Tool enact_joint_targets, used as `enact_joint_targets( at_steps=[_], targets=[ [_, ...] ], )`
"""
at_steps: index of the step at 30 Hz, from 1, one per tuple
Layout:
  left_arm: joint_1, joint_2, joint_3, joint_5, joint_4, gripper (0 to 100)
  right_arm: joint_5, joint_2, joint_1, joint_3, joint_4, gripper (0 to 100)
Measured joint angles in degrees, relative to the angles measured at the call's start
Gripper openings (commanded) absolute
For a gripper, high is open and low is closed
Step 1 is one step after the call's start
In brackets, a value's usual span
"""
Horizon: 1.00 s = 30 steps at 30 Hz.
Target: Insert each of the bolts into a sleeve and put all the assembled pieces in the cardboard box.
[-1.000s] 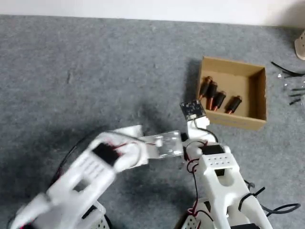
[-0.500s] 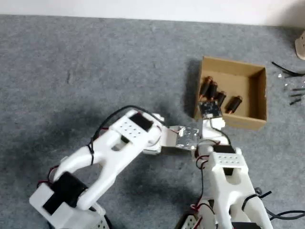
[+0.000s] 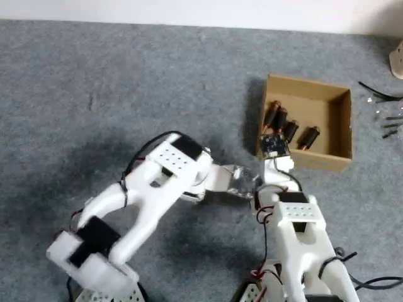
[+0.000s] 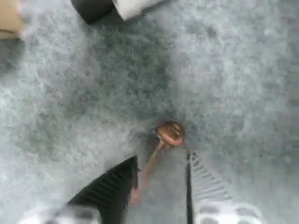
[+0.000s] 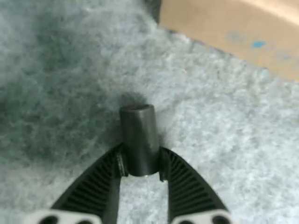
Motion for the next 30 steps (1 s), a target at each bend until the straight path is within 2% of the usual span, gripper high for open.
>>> enact_joint_targets(
  at_steps=[25, 30],
  targets=[
    [-0.4, 6.5, -4.8, 0.0, 4.7, 17, 0.0, -0.5, -0.4, -0.1, -0.9, 1.1],
    [0.4, 6.9, -4.7, 4.2, 2.5, 17, 0.0, -0.5, -0.4, -0.1, -0.9, 1.1]
  ],
)
